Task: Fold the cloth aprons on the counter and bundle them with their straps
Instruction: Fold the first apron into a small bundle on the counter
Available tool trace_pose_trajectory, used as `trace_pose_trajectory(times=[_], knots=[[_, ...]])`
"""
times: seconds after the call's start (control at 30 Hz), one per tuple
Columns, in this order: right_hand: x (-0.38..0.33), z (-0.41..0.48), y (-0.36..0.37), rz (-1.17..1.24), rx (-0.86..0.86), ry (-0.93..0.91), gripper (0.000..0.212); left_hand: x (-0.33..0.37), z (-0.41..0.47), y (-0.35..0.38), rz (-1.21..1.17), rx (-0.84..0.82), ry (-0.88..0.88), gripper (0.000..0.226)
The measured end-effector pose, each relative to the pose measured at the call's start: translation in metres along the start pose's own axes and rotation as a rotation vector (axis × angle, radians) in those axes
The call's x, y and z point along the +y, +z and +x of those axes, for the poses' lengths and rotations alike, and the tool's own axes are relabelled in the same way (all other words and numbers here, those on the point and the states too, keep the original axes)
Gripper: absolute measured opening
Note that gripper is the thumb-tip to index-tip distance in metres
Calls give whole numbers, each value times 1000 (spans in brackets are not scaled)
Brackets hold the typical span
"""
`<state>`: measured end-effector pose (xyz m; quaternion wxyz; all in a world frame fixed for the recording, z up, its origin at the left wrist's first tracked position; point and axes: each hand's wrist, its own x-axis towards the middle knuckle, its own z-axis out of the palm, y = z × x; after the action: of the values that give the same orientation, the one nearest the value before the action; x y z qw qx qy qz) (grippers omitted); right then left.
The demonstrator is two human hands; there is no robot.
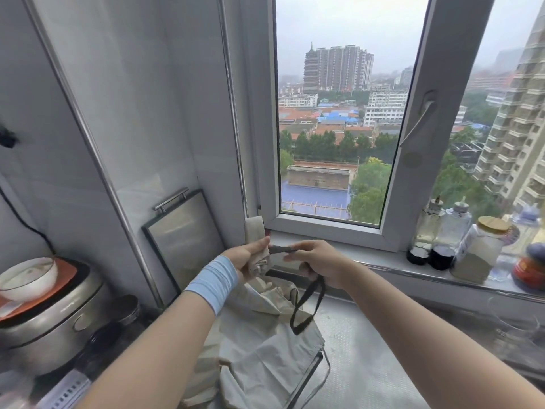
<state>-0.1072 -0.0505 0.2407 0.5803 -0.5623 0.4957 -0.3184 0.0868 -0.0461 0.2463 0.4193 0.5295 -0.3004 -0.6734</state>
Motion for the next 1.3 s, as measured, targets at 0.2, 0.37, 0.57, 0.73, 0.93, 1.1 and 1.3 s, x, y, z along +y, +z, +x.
trace_pose_trajectory(times=[0.2,0.37,0.57,0.73,0.93,1.1,1.3], knots=[[5,11,-4,77,-121,44,6,19,-3,-7,-128,-156,65,24],[12,26,-2,-78,-168,123,12,34,-30,-6,248,-380,168,12],[-15,37,-5,-472,-25,100,15,26,-37,-2,754,-351,263,20],[-26,43,-14,-649,-35,166,25,11,-35,8,1042,-297,305,16],[-41,37,-6,-780,-67,119,26,-43,-8,17,1696,-177,88,34],[-32,16,-10,-539,-164,138,24,-83,16,-6,1448,29,54,28],[44,-2,-18,43,-533,277,18,-105,33,-17,935,225,104,40]])
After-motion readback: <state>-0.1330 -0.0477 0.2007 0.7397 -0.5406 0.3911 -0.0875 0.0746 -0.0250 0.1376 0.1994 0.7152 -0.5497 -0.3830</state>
